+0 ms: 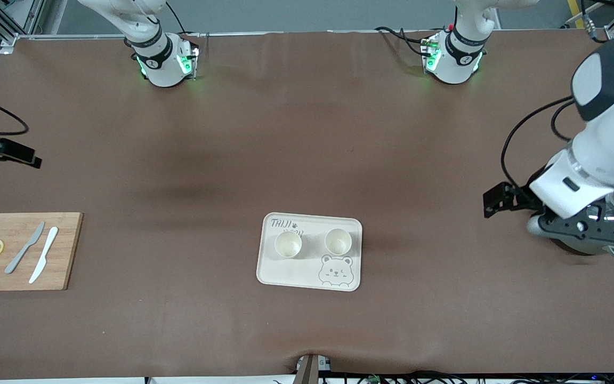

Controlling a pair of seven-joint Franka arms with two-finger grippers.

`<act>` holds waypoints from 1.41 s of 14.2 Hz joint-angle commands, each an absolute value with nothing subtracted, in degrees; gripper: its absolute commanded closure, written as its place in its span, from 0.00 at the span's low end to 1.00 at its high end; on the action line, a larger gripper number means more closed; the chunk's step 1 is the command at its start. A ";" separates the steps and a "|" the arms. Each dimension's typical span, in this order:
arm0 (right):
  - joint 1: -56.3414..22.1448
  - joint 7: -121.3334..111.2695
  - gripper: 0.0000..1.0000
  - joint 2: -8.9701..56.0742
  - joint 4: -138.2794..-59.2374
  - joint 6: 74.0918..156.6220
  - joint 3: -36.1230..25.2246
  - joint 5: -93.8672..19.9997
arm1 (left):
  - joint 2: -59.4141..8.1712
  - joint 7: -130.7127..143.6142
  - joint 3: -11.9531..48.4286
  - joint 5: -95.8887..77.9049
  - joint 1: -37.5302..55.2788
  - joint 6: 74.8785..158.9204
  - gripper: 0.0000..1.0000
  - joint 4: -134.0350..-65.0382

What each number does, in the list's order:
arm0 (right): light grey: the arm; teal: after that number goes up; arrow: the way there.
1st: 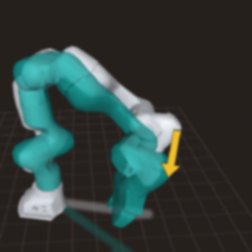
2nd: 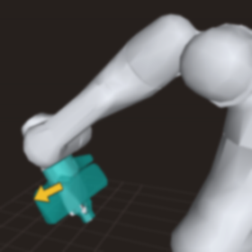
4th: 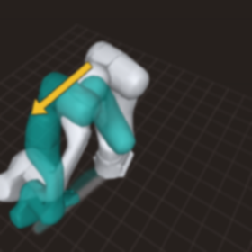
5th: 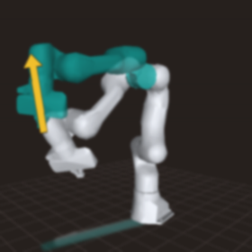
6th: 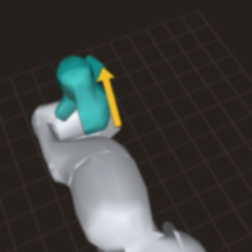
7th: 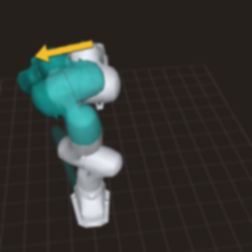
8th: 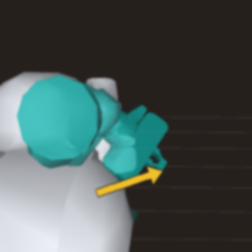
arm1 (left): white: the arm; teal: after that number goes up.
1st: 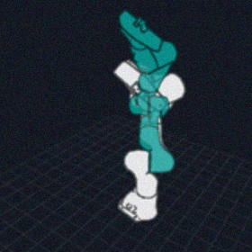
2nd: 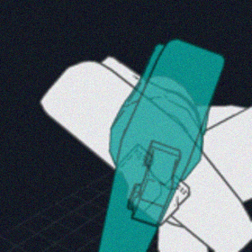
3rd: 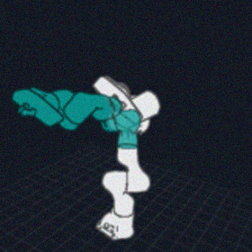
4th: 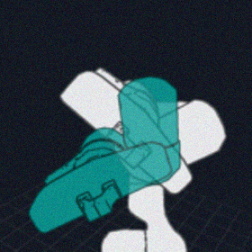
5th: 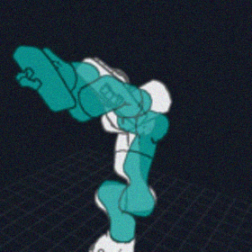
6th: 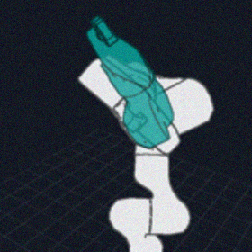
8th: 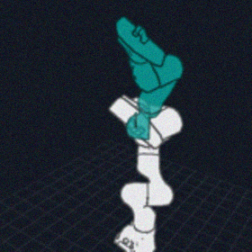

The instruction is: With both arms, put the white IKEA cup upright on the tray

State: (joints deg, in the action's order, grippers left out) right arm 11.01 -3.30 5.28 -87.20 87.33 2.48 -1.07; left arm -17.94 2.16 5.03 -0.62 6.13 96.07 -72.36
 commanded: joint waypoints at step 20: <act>9.67 2.90 0.00 -3.34 -98.53 89.65 3.96 -1.76 | -10.02 -6.50 -1.23 0.09 7.82 85.52 0.00 -76.38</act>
